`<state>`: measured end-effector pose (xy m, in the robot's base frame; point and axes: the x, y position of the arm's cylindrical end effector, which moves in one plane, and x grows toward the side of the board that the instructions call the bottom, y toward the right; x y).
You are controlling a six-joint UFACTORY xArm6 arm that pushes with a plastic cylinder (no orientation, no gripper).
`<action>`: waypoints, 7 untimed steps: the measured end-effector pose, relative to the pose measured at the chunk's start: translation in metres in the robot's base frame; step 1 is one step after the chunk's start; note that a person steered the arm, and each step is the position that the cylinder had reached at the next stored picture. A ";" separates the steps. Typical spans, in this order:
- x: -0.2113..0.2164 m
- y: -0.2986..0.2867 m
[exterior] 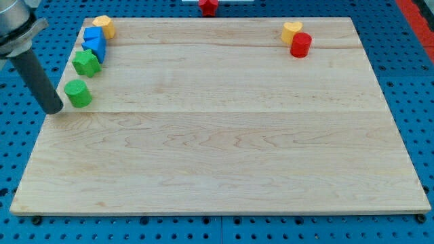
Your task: Move the green circle closer to the green star
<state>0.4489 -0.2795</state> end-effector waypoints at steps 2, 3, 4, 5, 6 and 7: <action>0.012 -0.006; 0.009 -0.006; 0.008 -0.006; 0.008 -0.006; 0.002 -0.006; -0.004 -0.005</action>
<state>0.4453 -0.2848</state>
